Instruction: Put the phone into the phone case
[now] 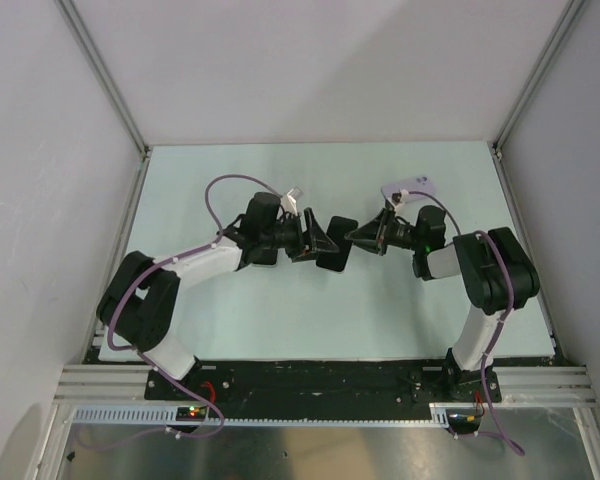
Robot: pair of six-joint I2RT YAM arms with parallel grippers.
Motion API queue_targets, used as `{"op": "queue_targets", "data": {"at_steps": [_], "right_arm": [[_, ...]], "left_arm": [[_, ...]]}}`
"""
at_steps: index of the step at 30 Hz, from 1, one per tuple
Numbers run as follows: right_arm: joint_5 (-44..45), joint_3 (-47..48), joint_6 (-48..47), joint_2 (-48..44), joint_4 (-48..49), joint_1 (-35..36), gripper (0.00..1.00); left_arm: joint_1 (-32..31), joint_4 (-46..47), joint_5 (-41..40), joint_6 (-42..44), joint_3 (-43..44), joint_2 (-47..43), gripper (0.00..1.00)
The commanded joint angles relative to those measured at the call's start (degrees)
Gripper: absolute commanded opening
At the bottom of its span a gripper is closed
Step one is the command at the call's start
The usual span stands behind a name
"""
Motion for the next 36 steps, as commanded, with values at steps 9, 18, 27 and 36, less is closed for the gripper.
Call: {"op": "queue_targets", "data": {"at_steps": [9, 18, 27, 36], "right_arm": [[-0.40, 6.12, 4.26, 2.84, 7.94, 2.79, 0.02], [12.62, 9.35, -17.46, -5.92, -25.55, 2.80, 0.59], [51.11, 24.29, -37.55, -10.91, -65.85, -2.80, 0.69], [63.41, 53.32, -39.69, 11.09, -73.88, -11.81, 0.66]], "left_arm": [[0.23, 7.85, 4.54, -6.80, -2.13, -0.08, 0.22], [1.74, 8.43, 1.55, -10.95, -3.72, -3.55, 0.00], [5.60, 3.59, -2.57, -7.38, -5.38, -10.69, 0.00], [6.11, -12.08, -7.58, 1.51, -3.12, -22.26, 0.00]]}}
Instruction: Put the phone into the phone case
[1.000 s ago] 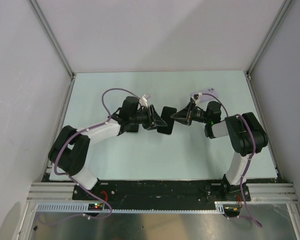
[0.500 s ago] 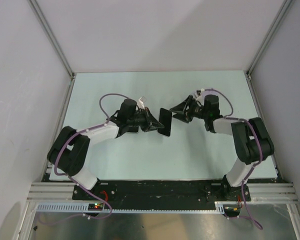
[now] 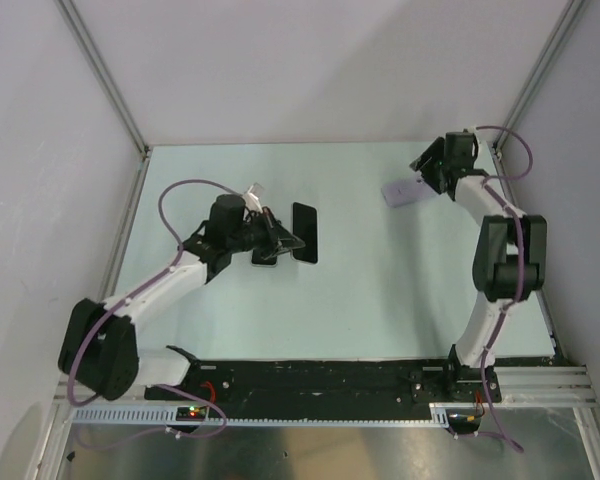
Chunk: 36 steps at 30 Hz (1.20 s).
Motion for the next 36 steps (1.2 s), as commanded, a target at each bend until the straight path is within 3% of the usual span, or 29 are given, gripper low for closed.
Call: {"op": "queue_targets", "data": {"at_steps": [1, 7, 14, 26, 36], "right_arm": [[6.84, 16.01, -3.73, 11.79, -7.45, -2.88, 0.65], [4.66, 37.39, -3.90, 26.83, -14.16, -5.19, 0.47], [0.01, 53.99, -5.56, 38.52, -22.01, -6.39, 0.43], [-8.68, 56.23, -6.05, 43.69, -25.32, -8.11, 0.40], [-16.83, 54.07, -11.87, 39.55, -32.43, -6.04, 0.39]], "left_arm": [[0.28, -6.46, -1.90, 5.87, 3.00, -7.31, 0.00], [0.99, -11.15, -1.93, 8.48, 3.24, -11.20, 0.00], [1.75, -13.57, -1.33, 9.01, 5.06, -12.19, 0.00], [1.84, -13.66, -0.67, 8.25, 6.64, -11.60, 0.00], [1.93, -13.98, -0.34, 8.32, 6.47, -13.21, 0.00]]}}
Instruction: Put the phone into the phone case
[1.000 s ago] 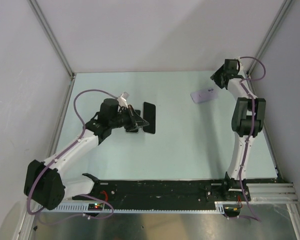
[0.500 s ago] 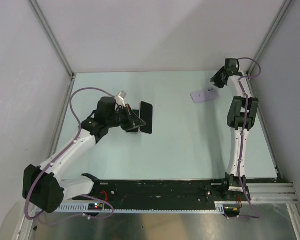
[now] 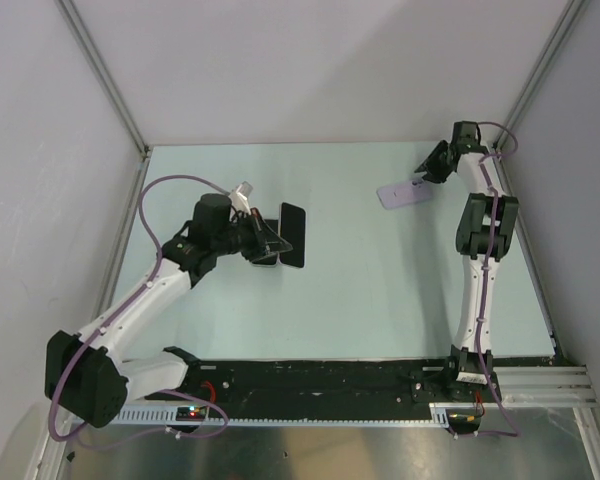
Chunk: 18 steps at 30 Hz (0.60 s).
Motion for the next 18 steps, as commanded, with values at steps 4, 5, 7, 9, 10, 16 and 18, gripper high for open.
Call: {"op": "queue_targets", "data": {"at_steps": [4, 5, 7, 9, 10, 16, 18], "right_arm": [[-5.72, -1.64, -11.33, -5.23, -10.98, 5.20, 0.39], [-5.63, -2.92, -12.89, -5.87, -12.05, 5.84, 0.40], [-5.56, -6.76, -15.28, -7.83, -12.71, 7.99, 0.40], [-5.43, -11.50, -17.05, -10.38, -12.39, 10.15, 0.40], [-5.57, -13.88, -17.63, -12.05, -11.57, 11.00, 0.40], [-6.19, -30.25, -20.71, -21.17, -6.08, 17.90, 0.41], [-4.53, -33.20, -20.82, -23.34, -5.43, 19.82, 0.41]], "left_arm": [[0.84, 1.84, 2.10, 0.73, 2.83, -4.28, 0.00], [0.95, 1.73, 2.06, 0.76, 2.57, -4.80, 0.00], [1.26, 1.48, 2.11, 0.79, 2.17, -5.77, 0.00], [1.51, 1.35, 2.11, 0.80, 1.62, -6.74, 0.00], [1.64, 1.23, 2.10, 0.80, 1.40, -7.26, 0.00], [2.32, 0.78, 1.87, 0.80, -0.75, -9.93, 0.00], [2.67, 0.69, 1.87, 0.91, -1.70, -10.77, 0.00]]}}
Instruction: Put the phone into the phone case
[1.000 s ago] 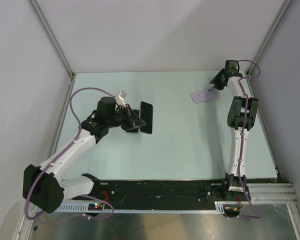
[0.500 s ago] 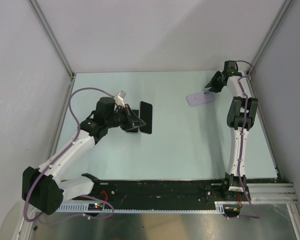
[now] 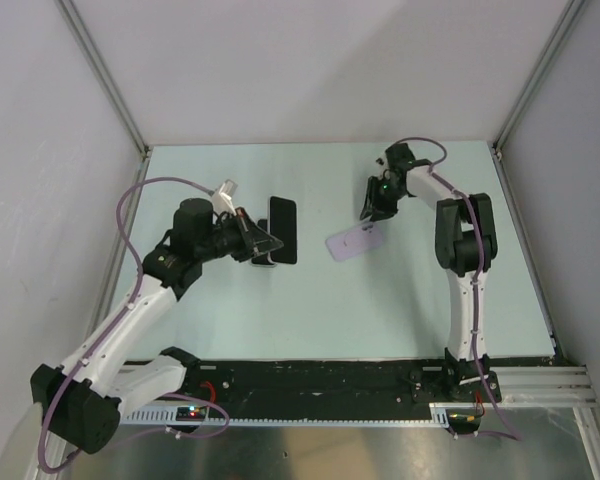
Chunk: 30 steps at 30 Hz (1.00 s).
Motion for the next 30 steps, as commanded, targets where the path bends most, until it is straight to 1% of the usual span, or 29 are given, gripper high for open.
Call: {"op": "queue_targets", "data": {"at_steps": [1, 3, 5, 7, 10, 11, 13, 16, 19, 20, 22, 25, 30], "right_arm": [[1.97, -6.37, -2.92, -6.80, 1.04, 3.70, 0.41], [4.45, -8.30, -0.89, -9.92, 2.09, 4.28, 0.43], [8.43, -10.49, 2.74, -14.02, 3.70, 4.34, 0.50], [12.46, -14.47, 8.15, -19.31, 6.69, 4.48, 0.57], [19.11, -24.06, 18.29, -28.32, 11.27, 5.71, 0.67], [22.33, -26.45, 21.39, -30.27, 11.94, 6.29, 0.71], [27.82, -29.44, 28.64, -32.31, 10.71, 8.09, 0.77], [33.18, -30.33, 39.54, -32.69, 7.33, 11.89, 0.83], [39.49, -30.04, 52.18, -32.92, 3.44, 15.80, 0.94], [41.13, -29.88, 55.25, -32.89, 2.40, 16.65, 0.97], [41.86, -28.92, 61.01, -32.17, 0.55, 17.63, 0.99], [41.18, -26.11, 66.74, -29.59, -3.03, 17.90, 0.99], [40.60, -20.64, 71.42, -24.45, -9.28, 18.60, 0.99]], "left_arm": [[1.11, 2.03, 1.59, 0.90, -1.58, -3.42, 0.00], [1.35, 2.02, 1.52, 0.97, -2.45, -4.23, 0.00], [1.52, 1.93, 1.43, 1.09, -3.19, -4.79, 0.00], [1.78, 1.89, 1.17, 1.41, -3.62, -5.21, 0.00], [2.22, 1.94, 0.52, 1.88, -4.23, -5.64, 0.00], [2.43, 1.98, 0.30, 1.98, -4.32, -5.72, 0.00], [2.69, 1.94, 0.34, 2.05, -4.51, -5.68, 0.00], [2.82, 1.98, 0.42, 2.11, -4.53, -5.35, 0.00], [3.03, 1.95, 0.37, 2.34, -4.51, -5.13, 0.00], [3.09, 1.94, 0.31, 2.43, -4.54, -5.15, 0.00], [3.23, 1.93, 0.25, 2.56, -4.81, -5.28, 0.00], [3.51, 1.93, 0.13, 2.73, -5.22, -5.48, 0.00], [4.04, 2.07, 0.12, 2.92, -5.50, -5.28, 0.00]]}}
